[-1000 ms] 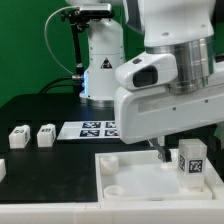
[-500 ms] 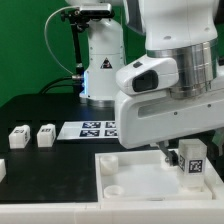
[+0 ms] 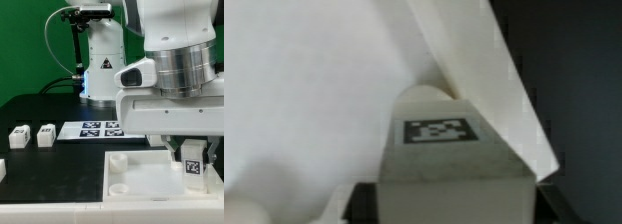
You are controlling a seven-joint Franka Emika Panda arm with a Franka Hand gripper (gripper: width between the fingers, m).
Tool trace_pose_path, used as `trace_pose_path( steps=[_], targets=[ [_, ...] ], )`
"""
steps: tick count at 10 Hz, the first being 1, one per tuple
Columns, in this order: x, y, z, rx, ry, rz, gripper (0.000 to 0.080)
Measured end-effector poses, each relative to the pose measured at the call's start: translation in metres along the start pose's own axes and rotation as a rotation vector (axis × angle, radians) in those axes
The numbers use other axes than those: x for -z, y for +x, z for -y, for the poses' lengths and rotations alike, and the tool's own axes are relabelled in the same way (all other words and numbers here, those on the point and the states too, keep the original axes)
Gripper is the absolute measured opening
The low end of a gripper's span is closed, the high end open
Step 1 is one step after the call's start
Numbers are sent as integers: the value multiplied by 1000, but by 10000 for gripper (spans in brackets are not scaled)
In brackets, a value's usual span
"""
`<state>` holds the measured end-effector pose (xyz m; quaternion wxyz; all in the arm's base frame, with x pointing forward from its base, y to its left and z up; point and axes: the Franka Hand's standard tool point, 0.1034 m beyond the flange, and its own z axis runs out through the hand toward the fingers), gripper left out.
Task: Assemble one leg
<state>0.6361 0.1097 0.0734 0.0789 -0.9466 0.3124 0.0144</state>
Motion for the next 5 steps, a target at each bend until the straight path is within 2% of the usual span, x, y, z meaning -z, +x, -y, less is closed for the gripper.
trace_pose_path(
  steps=[2, 4, 5],
  targets=[
    [-2, 0, 0, -474, 35, 18, 294],
    [-4, -7, 8, -853, 54, 73, 294],
    [-4, -8, 10, -968, 55, 80, 294]
  ],
)
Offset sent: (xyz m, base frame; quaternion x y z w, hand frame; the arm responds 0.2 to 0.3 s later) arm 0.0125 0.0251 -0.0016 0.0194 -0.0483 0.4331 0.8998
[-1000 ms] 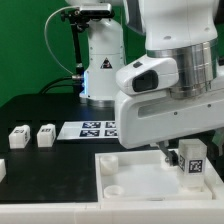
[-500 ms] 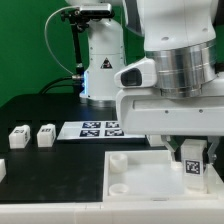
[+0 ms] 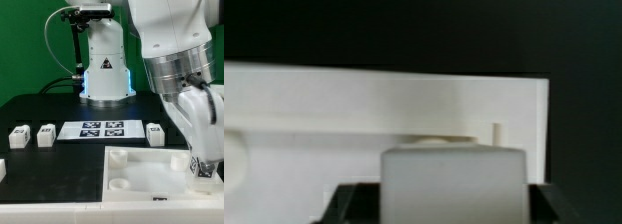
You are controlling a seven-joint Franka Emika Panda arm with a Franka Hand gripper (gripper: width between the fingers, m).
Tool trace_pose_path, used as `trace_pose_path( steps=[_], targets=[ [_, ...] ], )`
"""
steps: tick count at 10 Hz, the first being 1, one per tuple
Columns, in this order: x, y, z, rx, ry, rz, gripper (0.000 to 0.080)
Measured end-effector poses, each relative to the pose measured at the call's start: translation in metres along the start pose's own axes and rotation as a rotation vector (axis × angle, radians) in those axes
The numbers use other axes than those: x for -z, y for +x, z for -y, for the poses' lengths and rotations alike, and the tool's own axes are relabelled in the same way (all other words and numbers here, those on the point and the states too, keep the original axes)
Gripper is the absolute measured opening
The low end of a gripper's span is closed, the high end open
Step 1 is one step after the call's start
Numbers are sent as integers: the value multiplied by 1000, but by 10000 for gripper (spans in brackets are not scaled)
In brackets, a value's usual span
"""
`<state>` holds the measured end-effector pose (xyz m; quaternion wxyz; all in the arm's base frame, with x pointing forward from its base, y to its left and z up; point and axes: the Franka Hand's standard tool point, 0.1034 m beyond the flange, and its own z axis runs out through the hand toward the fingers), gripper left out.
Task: Assemble one leg
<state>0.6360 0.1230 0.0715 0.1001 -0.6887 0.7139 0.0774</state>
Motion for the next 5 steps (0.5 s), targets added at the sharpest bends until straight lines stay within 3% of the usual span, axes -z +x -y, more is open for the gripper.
trace_pose_path(
  steps=[2, 3, 4, 5],
  targets=[
    [0, 0, 0, 7, 0, -1, 297],
    [-1, 0, -1, 72, 0, -2, 461],
    [-2, 1, -2, 207, 3, -6, 461],
    [-4, 3, -2, 370, 12, -17, 621]
  ],
)
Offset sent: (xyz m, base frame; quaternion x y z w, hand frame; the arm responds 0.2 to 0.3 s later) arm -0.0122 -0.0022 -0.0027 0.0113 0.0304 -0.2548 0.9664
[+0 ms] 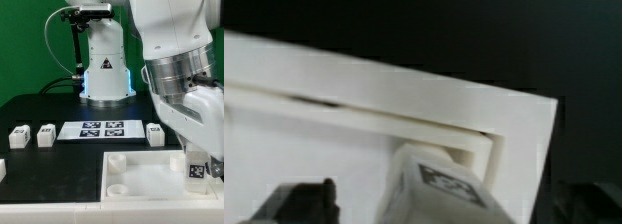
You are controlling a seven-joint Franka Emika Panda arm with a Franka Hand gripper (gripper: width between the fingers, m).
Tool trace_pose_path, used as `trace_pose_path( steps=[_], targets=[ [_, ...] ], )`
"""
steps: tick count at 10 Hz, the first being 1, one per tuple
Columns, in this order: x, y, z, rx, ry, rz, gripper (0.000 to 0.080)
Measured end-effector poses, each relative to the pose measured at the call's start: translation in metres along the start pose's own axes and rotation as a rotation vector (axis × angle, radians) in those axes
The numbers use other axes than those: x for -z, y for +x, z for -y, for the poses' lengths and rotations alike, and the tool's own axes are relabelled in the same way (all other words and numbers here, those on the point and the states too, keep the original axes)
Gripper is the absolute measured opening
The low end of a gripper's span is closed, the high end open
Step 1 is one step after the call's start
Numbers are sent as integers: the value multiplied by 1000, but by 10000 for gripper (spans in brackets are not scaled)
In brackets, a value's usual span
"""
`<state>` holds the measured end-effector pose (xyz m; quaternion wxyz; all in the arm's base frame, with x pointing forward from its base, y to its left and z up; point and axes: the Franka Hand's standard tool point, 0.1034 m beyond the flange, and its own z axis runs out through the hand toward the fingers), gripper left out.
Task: Assemble one leg
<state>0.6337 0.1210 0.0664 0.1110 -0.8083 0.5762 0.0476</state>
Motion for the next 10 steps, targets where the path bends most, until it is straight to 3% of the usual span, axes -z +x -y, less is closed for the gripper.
trace_pose_path(
  steps=[1, 2, 5, 6, 7, 8, 10],
  targets=[
    [0, -4, -3, 289, -37, -4, 641],
    [0, -4, -2, 310, -31, 0, 647],
    [0, -1, -2, 722, -34, 3, 648],
    [3, 5, -4, 891, -74, -11, 648],
    [6, 11, -1, 1042, -88, -45, 648],
    [5, 9, 0, 979, -78, -43, 648],
    [4, 7, 0, 848, -66, -39, 400]
  ],
)
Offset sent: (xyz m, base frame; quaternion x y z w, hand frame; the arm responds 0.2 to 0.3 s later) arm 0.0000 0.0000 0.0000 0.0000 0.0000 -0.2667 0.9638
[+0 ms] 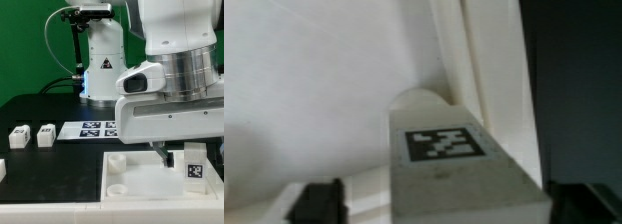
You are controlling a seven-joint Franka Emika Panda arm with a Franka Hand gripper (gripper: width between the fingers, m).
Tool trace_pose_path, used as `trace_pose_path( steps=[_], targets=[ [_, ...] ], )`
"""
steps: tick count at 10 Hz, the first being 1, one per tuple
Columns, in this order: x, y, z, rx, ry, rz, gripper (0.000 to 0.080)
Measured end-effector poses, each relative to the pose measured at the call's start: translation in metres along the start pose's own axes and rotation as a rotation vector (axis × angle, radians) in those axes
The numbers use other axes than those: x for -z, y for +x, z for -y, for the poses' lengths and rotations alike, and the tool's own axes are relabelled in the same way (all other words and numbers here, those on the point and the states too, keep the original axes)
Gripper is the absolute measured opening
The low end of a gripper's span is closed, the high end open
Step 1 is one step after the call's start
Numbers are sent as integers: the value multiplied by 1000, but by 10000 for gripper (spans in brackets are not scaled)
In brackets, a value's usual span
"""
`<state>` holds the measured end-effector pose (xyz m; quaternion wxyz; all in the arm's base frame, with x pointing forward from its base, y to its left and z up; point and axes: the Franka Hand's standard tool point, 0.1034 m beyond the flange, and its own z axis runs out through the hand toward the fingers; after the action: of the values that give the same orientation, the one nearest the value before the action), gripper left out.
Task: Assemble one leg
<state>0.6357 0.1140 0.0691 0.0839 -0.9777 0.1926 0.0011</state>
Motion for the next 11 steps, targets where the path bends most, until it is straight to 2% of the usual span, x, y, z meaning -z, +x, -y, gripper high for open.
trace_pose_path(
  steps=[1, 2, 4, 5, 7, 10, 11],
  targets=[
    [0, -1, 2, -93, 7, 3, 400],
    [-1, -1, 1, -151, 9, 6, 294],
    [0, 0, 2, -528, 23, 14, 294],
    [0, 0, 2, -630, 22, 14, 294],
    [-3, -1, 5, -1099, 79, 39, 294],
    [-4, -2, 6, -1066, 81, 46, 293],
    [-4, -2, 5, -987, 72, 43, 299]
  ],
)
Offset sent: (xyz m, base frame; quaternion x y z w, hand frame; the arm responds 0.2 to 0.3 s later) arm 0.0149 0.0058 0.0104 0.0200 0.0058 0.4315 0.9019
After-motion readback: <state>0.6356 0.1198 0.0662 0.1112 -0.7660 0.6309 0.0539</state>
